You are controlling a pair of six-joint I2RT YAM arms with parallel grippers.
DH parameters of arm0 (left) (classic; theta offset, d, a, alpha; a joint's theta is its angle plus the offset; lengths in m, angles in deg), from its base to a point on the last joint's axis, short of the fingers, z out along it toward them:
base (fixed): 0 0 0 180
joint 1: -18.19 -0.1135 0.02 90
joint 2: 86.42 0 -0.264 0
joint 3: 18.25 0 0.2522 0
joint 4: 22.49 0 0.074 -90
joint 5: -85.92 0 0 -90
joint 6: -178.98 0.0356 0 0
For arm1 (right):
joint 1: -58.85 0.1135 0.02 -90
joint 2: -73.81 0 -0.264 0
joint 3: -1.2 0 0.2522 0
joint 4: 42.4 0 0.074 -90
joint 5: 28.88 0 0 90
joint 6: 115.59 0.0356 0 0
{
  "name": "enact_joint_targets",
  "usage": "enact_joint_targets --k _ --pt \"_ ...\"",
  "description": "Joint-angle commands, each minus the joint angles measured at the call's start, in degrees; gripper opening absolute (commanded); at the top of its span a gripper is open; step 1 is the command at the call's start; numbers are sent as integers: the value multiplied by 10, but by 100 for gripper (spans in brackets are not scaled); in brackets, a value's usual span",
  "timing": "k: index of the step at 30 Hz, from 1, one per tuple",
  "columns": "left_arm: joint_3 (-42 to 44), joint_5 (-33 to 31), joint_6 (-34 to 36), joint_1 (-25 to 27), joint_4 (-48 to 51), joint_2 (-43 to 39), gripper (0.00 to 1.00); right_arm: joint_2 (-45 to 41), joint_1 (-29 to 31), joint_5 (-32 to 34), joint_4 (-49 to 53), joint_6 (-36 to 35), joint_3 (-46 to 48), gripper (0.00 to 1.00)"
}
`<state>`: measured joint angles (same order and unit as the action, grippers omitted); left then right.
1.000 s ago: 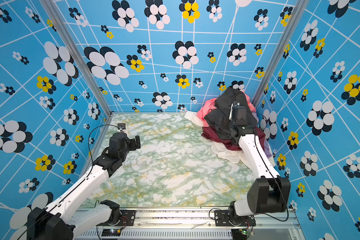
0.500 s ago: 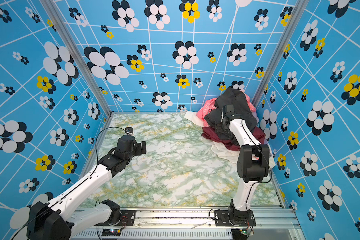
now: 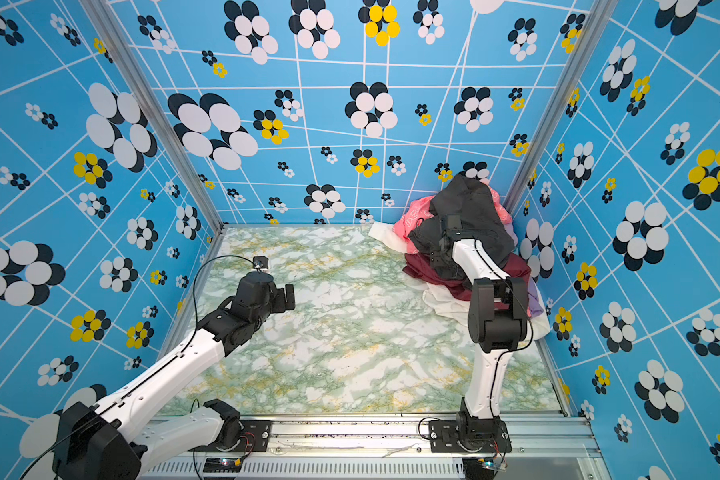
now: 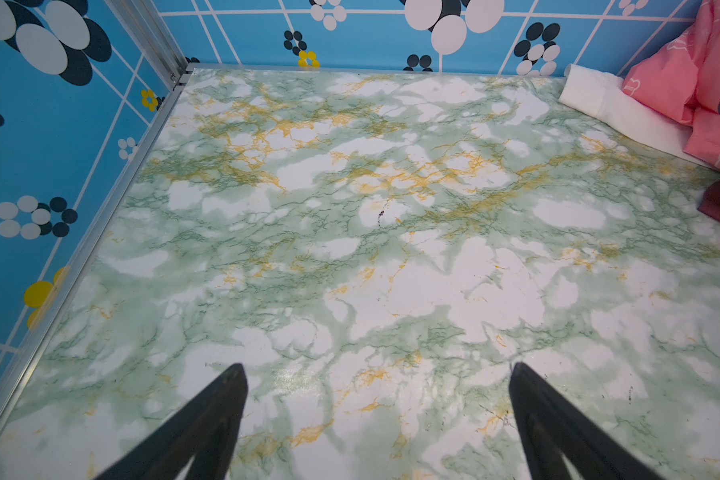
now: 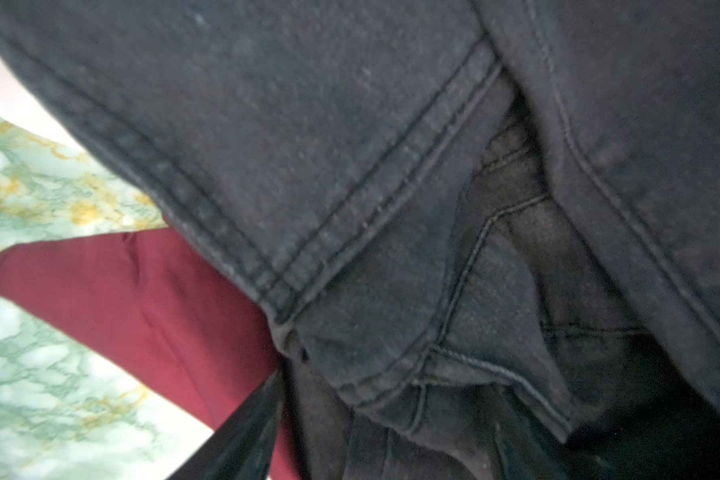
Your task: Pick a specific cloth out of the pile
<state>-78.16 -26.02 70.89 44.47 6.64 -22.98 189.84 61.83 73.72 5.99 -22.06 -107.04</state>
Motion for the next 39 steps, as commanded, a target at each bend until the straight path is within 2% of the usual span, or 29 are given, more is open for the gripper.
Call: enact_joint_targets --k 1,3,9,10,24,26,27,30,31,36,39 --pt "-16 -9 -10 5 12 1 100 29 3 32 -22 -11 -31 72" --pt "-18 -13 -10 6 15 2 99 44 2 46 -19 -13 -44 64" --pt "-23 -20 -11 9 16 5 99 62 0 81 -32 -9 -64 6" --pt "-23 -20 -11 8 15 6 99 64 -1 88 -34 -9 -67 0" --pt "-28 -26 -10 17 14 13 99 43 -80 211 -29 33 -97 0" --pt "-28 -27 -11 18 13 13 99 47 -85 212 -21 36 -97 0" --pt "-27 -27 -11 18 14 12 99 50 -86 207 -14 36 -98 3" --pt "-27 -27 -10 21 14 13 99 50 -85 176 9 45 -95 33" --pt "-28 -27 -10 21 15 13 99 43 -85 167 11 49 -89 40" --pt "-27 -26 -5 23 16 5 99 -61 -68 119 -51 56 0 76" --pt "-23 -26 -5 24 15 -2 99 -122 -44 99 -64 52 23 83"
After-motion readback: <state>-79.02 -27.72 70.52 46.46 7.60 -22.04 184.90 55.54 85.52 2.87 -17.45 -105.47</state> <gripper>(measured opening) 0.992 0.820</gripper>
